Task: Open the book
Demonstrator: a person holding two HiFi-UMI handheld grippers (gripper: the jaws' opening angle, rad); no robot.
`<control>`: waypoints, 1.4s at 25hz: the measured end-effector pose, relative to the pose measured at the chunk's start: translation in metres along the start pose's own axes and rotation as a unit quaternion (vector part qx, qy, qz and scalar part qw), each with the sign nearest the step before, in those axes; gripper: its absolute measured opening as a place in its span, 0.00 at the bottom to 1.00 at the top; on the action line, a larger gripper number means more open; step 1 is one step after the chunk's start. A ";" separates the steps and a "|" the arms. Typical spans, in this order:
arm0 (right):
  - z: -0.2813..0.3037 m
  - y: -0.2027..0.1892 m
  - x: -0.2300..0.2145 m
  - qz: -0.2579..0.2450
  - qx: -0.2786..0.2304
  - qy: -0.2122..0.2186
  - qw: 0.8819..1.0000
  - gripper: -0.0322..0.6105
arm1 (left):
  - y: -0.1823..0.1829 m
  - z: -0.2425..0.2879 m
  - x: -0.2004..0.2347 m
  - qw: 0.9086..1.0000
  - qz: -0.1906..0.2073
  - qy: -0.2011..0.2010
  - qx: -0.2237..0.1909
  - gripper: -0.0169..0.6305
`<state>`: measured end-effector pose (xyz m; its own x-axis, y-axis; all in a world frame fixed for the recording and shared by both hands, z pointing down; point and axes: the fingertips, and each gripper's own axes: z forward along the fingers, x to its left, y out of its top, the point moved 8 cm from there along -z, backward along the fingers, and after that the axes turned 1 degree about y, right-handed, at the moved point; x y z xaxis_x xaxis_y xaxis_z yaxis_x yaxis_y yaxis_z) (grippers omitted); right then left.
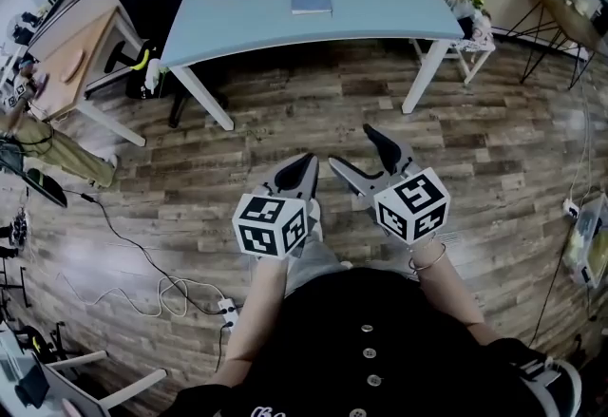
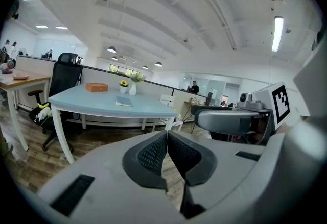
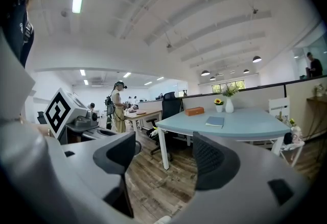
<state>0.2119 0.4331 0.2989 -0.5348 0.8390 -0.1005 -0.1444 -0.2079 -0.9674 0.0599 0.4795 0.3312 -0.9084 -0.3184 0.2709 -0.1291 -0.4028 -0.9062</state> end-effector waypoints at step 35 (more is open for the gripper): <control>0.203 0.037 -0.112 0.048 0.040 -0.082 0.995 0.61 | 0.091 0.127 0.217 0.998 -0.019 -0.057 0.024 0.05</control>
<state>0.0975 0.2295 0.3210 -0.6765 0.7219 -0.1454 -0.1489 -0.3274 -0.9331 -0.0987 0.2648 0.3492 -0.8519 -0.3969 0.3418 -0.1401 -0.4561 -0.8788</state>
